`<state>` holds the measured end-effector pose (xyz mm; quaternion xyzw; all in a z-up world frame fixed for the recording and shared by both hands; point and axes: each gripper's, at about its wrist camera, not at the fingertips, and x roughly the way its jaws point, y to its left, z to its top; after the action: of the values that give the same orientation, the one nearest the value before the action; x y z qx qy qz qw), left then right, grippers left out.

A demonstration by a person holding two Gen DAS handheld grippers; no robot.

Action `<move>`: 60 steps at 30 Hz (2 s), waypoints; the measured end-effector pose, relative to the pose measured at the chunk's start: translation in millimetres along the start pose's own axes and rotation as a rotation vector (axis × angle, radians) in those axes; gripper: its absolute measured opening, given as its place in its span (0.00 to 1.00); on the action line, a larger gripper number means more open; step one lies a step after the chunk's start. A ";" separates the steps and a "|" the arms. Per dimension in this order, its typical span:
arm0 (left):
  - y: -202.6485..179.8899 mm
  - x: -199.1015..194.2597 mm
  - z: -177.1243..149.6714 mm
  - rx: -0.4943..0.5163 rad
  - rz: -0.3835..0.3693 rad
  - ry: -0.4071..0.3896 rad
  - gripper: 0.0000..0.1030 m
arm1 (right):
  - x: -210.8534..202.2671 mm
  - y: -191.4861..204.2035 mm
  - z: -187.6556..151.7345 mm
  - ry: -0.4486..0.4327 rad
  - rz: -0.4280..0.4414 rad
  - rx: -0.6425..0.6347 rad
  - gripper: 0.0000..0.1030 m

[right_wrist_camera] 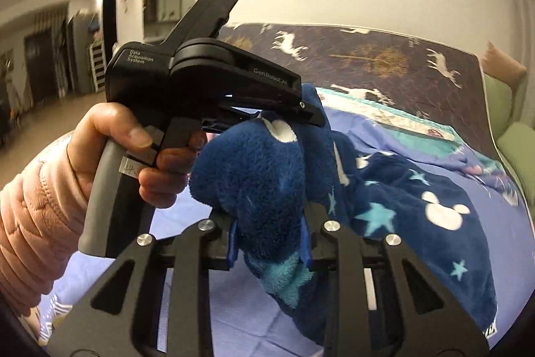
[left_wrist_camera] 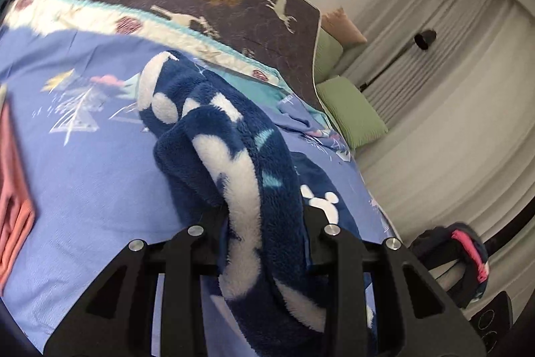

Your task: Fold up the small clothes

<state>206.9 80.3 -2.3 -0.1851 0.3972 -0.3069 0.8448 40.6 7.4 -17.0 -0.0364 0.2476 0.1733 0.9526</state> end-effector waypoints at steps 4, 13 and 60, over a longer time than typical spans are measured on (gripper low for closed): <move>-38.0 22.3 9.9 0.058 0.027 0.023 0.31 | -17.9 -35.4 0.3 -0.027 -0.011 0.094 0.26; -106.6 76.8 13.0 0.170 0.048 0.079 0.31 | -45.4 -104.9 -7.5 -0.060 -0.041 0.248 0.26; -171.3 182.9 -84.7 0.842 0.353 0.160 0.23 | -87.0 -287.6 -139.2 0.175 -0.154 0.800 0.46</move>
<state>167.6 -174.6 -61.1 0.2690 0.3273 -0.3063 0.8524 5.7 -311.0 -101.4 0.3036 0.3720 -0.0119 0.8771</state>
